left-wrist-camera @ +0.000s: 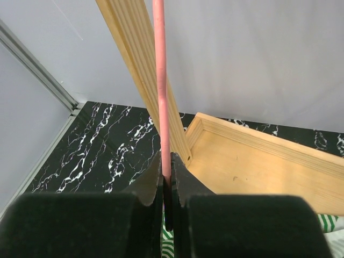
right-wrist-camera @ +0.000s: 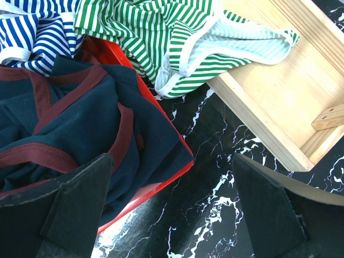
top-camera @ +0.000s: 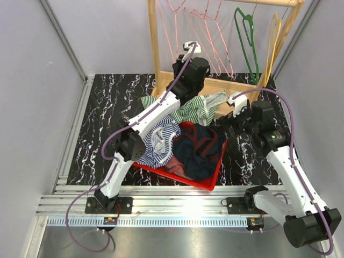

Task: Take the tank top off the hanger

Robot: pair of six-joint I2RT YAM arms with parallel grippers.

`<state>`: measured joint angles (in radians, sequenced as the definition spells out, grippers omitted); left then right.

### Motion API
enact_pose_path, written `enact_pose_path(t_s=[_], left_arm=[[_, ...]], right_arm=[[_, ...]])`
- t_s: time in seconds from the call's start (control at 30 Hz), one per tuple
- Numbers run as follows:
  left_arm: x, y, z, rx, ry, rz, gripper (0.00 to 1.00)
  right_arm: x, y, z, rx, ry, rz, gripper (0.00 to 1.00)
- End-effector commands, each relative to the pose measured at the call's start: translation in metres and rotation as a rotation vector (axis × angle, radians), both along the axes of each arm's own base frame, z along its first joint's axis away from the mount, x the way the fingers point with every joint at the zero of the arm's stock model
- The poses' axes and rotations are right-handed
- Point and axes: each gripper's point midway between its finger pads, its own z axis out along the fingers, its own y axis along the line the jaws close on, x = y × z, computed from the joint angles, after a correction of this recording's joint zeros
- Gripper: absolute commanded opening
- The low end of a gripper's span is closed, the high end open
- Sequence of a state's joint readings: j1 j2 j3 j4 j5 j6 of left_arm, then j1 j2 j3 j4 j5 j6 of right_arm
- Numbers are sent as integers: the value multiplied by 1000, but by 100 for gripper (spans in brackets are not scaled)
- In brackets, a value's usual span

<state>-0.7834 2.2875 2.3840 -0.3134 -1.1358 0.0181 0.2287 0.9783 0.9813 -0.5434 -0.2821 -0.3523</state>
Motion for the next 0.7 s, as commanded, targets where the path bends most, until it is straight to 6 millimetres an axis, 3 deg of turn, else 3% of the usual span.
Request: enact_pose_path(t_s=[0.0,0.23,0.67], left_arm=[[-12,2,58,-107,-87,-52,0],[0,2,69,-83,-141,-24,0],[37,34,45,-25,-114,26,0]], right_arm=[[3,2,7,12,-29,12,100],[2,3,8,17,-28,18,100],[0,6,9,25,-20,33,100]])
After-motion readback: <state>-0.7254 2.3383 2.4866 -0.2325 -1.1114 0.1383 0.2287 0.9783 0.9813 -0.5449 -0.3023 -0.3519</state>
